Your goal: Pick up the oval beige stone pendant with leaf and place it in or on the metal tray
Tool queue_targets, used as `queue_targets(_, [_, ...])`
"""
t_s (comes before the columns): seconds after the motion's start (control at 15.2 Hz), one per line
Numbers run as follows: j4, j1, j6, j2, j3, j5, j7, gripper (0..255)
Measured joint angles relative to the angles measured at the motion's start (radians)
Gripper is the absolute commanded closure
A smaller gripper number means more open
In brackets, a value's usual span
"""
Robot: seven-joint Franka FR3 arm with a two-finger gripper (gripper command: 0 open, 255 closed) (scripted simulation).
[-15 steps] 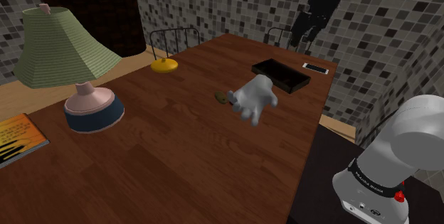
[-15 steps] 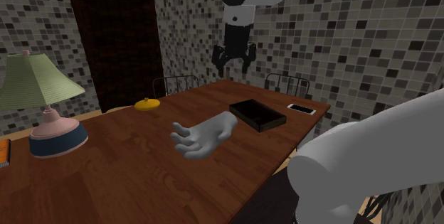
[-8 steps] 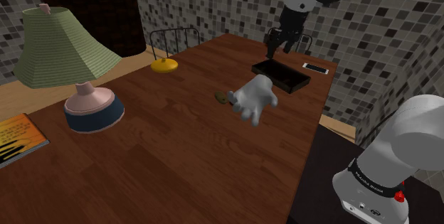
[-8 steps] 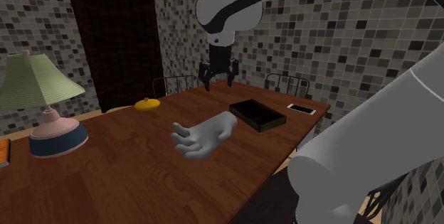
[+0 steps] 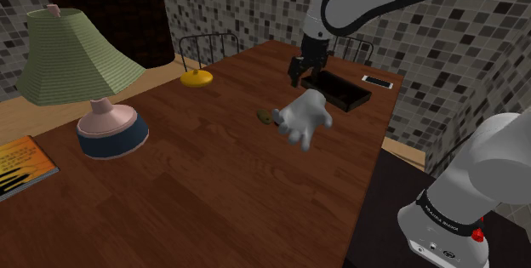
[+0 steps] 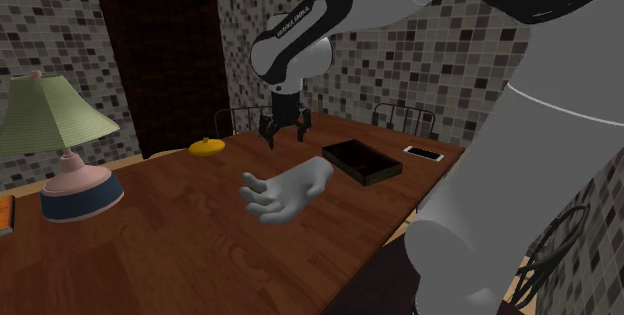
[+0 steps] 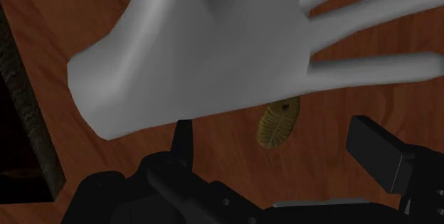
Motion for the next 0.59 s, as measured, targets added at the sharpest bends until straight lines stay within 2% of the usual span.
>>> queue_targets(0.33, [0.068, 0.008, 0.081, 0.172, 0.016, -0.011, 0.023, 0])
queue_targets(0.59, [0.163, 0.017, 0.133, 0.337, 0.024, -0.029, 0.041, 0])
